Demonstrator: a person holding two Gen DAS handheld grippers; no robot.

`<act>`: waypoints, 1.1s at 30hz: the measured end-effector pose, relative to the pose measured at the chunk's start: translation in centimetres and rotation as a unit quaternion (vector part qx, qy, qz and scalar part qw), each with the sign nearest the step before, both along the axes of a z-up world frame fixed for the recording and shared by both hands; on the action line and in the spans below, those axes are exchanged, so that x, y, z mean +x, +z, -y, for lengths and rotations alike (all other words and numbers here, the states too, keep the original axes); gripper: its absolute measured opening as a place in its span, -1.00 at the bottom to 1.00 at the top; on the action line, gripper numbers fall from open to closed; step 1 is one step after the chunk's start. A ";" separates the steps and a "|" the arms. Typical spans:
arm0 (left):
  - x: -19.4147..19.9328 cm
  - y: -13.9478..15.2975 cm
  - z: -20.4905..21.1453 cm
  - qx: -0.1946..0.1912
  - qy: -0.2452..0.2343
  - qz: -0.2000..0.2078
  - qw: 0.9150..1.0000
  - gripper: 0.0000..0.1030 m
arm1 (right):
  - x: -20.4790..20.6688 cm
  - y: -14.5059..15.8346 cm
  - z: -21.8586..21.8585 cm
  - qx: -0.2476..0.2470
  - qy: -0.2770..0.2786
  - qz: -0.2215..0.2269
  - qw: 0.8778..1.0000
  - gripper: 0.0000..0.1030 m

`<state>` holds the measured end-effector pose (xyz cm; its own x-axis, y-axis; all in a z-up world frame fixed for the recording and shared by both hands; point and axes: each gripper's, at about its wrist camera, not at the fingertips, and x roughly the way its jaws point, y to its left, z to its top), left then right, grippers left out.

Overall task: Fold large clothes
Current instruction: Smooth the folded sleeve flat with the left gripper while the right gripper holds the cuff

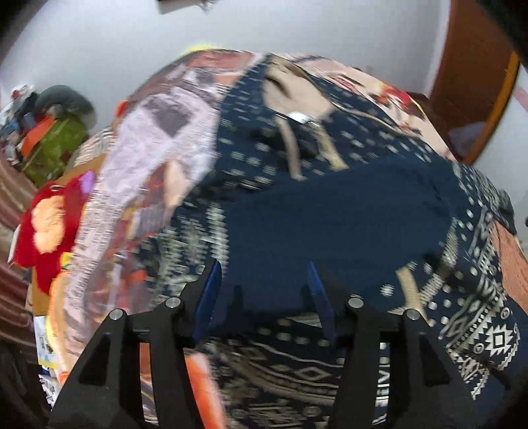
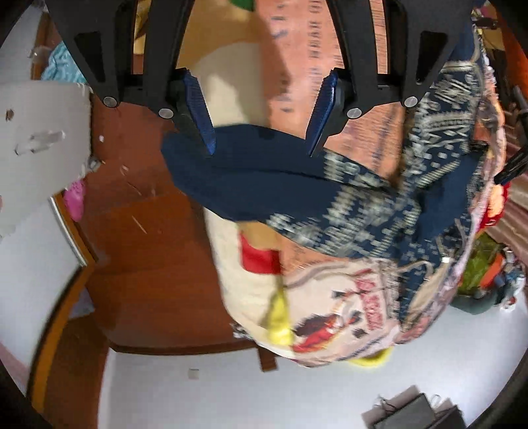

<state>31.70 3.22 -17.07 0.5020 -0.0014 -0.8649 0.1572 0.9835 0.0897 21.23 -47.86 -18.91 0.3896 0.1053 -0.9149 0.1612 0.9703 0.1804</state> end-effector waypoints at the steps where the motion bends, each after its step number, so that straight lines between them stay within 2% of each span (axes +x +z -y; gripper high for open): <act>1: 0.0 -0.6 0.8 0.002 -0.007 -0.005 1.000 0.05 | -0.1 -0.5 0.3 0.004 -0.004 -0.004 1.000 0.06; 7: 0.4 -3.5 3.4 0.020 -0.012 -0.031 0.999 0.05 | 1.2 -3.3 2.3 0.021 -0.029 -0.022 0.999 0.06; 15: 1.4 -4.9 3.6 0.018 -0.003 -0.040 0.999 0.05 | 5.9 -5.2 0.8 -0.007 0.028 -0.029 0.999 0.06; 20: 1.9 -5.0 3.2 0.009 0.006 -0.041 0.999 0.05 | 7.6 -6.9 0.7 0.016 0.033 -0.035 0.999 0.03; 23: 2.0 -5.2 2.9 0.004 0.012 -0.043 0.999 0.05 | 7.8 -6.7 0.4 0.029 0.037 -0.024 0.999 -0.30; 28: 1.9 -5.0 2.5 -0.005 0.019 -0.045 0.999 0.05 | 7.7 -5.5 -0.6 0.006 0.044 -0.013 0.999 -0.64; 30: 1.7 -4.7 2.3 -0.006 0.019 -0.041 0.999 0.05 | 7.5 -4.7 -0.6 0.008 0.040 -0.004 0.999 -0.84; 33: 1.4 -3.9 2.1 -0.002 0.018 -0.032 0.999 0.05 | 7.3 -2.8 -0.7 0.015 0.040 0.016 0.999 -0.95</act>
